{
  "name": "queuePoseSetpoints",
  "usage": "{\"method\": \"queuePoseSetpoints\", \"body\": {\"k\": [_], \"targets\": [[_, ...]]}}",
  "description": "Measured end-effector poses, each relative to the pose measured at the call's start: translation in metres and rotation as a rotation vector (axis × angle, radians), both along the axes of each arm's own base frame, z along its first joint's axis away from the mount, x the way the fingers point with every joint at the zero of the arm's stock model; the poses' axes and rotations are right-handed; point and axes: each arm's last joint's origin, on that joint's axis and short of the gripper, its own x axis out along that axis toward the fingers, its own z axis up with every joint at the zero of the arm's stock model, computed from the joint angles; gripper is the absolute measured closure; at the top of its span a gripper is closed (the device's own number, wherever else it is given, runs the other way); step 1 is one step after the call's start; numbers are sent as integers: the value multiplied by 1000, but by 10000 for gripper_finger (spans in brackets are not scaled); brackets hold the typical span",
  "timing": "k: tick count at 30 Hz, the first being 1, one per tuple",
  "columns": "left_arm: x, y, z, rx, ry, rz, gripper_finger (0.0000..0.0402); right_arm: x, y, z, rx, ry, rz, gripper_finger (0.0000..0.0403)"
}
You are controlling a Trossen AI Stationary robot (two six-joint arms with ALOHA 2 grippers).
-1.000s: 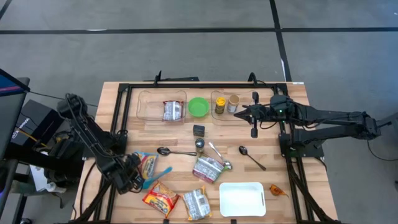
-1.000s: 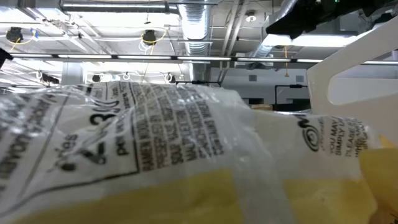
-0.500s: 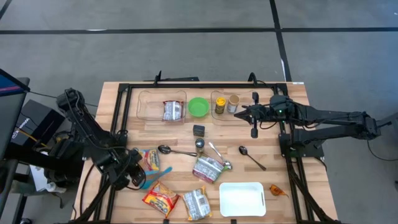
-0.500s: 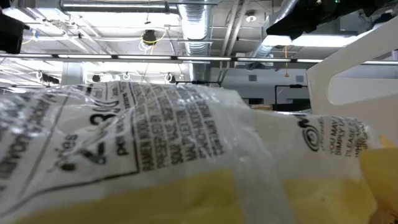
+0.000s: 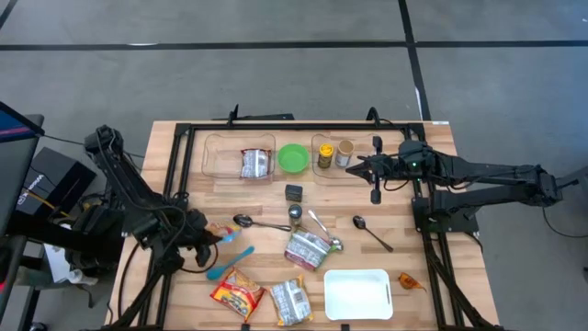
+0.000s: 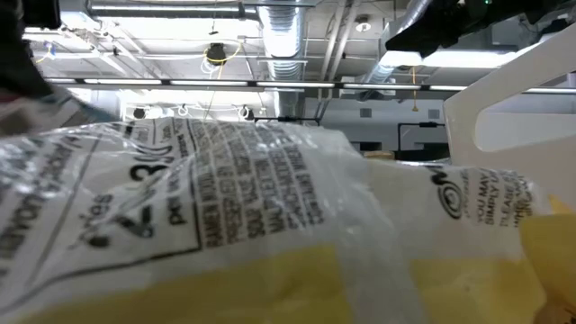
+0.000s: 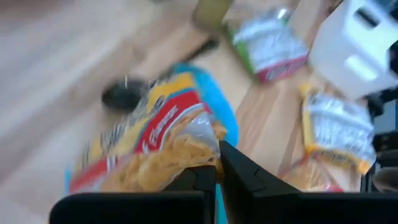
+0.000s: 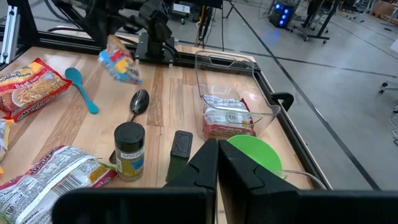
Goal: Pick & Place Food Item
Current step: Put the blue noodle pack in the left transparent bin
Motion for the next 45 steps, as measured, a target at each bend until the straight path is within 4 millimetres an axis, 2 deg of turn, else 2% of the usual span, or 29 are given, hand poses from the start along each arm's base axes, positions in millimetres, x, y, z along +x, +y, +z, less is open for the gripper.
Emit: {"method": "queuePoseSetpoints", "body": {"k": [7,18,28,38,45], "targets": [[-2,11,15,166,-201,60,400,0,0,0,3,0,-1,398],[-6,25,32,509,-482,286,399,0,0,0,2,-1,-1,398],[10,47,33,580,-436,482,398,0,0,0,2,-1,-1,398],[27,85,33,644,-354,772,399,0,0,0,12,-2,-4,398],[36,109,35,602,-334,957,398,0,0,0,21,-4,-7,398]]}}
